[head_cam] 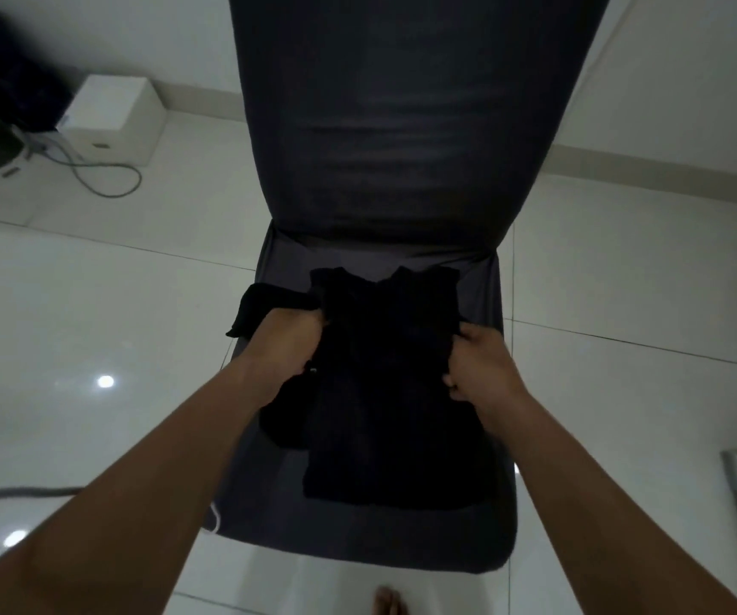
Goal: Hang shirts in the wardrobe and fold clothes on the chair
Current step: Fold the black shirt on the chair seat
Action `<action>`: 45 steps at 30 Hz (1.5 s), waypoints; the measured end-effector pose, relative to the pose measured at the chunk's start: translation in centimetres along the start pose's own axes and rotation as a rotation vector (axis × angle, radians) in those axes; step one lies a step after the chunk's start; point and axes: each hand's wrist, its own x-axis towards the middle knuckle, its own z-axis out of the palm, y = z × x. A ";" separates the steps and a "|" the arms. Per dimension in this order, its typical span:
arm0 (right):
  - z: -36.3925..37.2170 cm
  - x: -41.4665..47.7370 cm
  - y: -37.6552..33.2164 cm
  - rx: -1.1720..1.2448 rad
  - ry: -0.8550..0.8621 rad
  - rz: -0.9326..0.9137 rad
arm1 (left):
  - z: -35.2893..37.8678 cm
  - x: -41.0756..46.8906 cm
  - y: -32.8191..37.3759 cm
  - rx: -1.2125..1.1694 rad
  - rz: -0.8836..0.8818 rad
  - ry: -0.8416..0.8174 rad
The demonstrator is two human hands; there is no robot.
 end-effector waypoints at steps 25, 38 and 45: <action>0.0 8.2 -1.7 -0.386 0.183 -0.012 | 2.7 5.1 -0.9 0.799 0.545 0.385; 0.9 4.5 -3.4 0.337 0.049 -0.010 | 7.3 1.2 5.0 0.137 0.206 0.015; 0.1 3.6 -2.5 0.599 -0.398 0.082 | 7.5 1.9 7.6 0.061 -0.014 -0.039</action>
